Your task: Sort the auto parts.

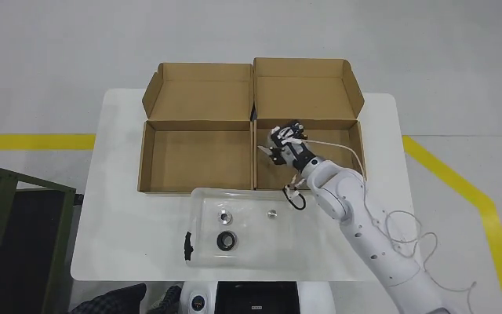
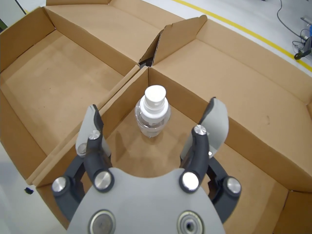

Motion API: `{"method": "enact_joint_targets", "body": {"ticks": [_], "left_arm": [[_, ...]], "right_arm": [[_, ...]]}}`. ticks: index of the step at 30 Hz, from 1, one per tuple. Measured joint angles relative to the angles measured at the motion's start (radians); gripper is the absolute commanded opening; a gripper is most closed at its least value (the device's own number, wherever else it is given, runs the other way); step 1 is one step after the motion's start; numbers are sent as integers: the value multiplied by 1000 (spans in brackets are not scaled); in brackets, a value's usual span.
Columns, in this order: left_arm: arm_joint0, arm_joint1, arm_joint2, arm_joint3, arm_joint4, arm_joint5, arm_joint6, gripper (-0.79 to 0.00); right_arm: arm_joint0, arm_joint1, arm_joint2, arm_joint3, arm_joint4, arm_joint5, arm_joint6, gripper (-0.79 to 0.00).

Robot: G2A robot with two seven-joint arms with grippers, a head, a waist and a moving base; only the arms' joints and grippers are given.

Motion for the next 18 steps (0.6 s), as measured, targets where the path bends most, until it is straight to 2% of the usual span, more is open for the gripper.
{"method": "enact_joint_targets", "body": {"ticks": [6,13,18], "left_arm": [[0,0,0,0,0,0,0,0],[0,0,0,0,0,0,0,0],[0,0,0,0,0,0,0,0]], "right_arm": [[-107,23,73,-192,-44,-39,58,0],[-251,52,133,-400,-69,-224,134,0],[-346,69,139,-485,-112,-349,154,0]]}}
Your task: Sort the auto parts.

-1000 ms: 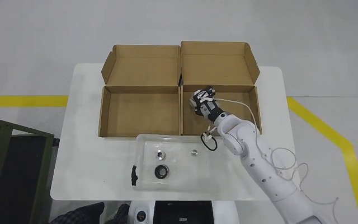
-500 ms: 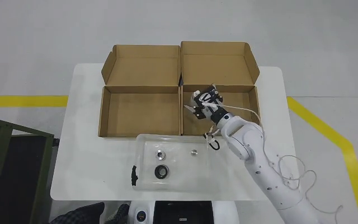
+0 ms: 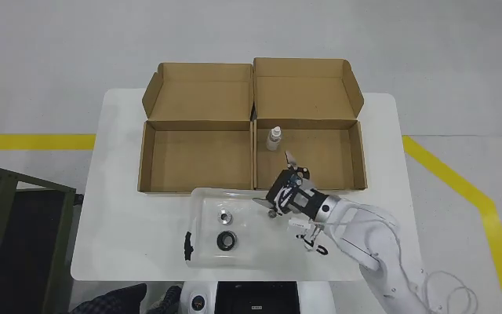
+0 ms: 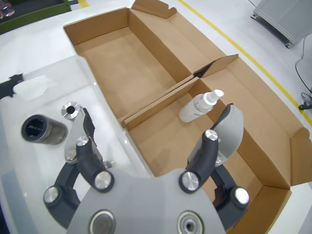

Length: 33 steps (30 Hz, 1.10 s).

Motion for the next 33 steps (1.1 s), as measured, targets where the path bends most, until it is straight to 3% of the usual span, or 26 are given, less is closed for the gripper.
{"method": "enact_joint_targets", "body": {"ticks": [13,33], "left_arm": [[0,0,0,0,0,0,0,0],[0,0,0,0,0,0,0,0]], "right_arm": [[-175,32,-11,-93,-171,-156,-41,0],[-166,37,-75,-20,-309,-105,-6,-6]]}}
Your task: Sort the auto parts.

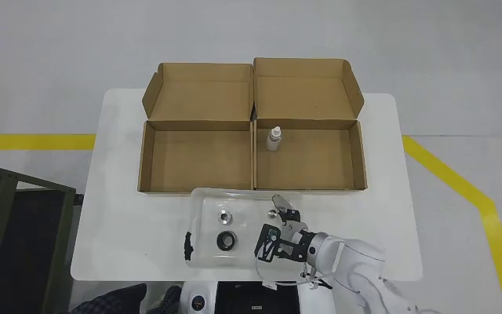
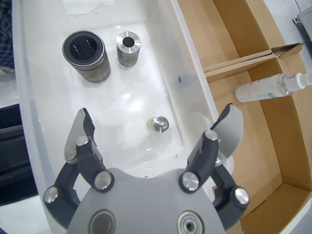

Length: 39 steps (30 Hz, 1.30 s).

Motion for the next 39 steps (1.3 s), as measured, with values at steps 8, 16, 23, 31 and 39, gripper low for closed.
{"method": "enact_joint_targets", "body": {"ticks": [8,16,23,31,39], "left_arm": [[0,0,0,0,0,0,0,0],[0,0,0,0,0,0,0,0],[0,0,0,0,0,0,0,0],[0,0,0,0,0,0,0,0],[0,0,0,0,0,0,0,0]], "right_arm": [[25,-4,-26,36,-34,30,33,-188],[52,-8,-48,66,-48,52,59,-175],[72,-13,-72,88,-76,71,86,-265],[92,-19,-97,117,-96,87,108,-413],[114,-26,-117,138,-102,94,138,-566]]}}
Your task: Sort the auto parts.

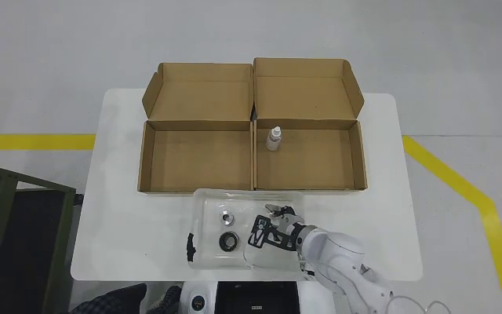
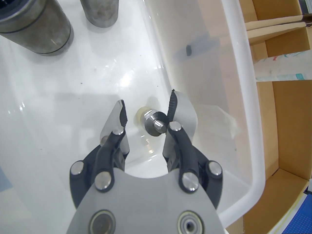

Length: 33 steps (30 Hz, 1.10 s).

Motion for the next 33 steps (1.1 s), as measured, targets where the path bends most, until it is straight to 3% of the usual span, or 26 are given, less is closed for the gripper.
{"method": "enact_joint_targets", "body": {"ticks": [4,21,33], "left_arm": [[0,0,0,0,0,0,0,0],[0,0,0,0,0,0,0,0],[0,0,0,0,0,0,0,0]], "right_arm": [[3,-2,-11,-8,-4,-2,3,-785],[-48,4,12,-86,63,-23,-122,-785],[-97,19,145,-109,296,-43,-325,-785]]}}
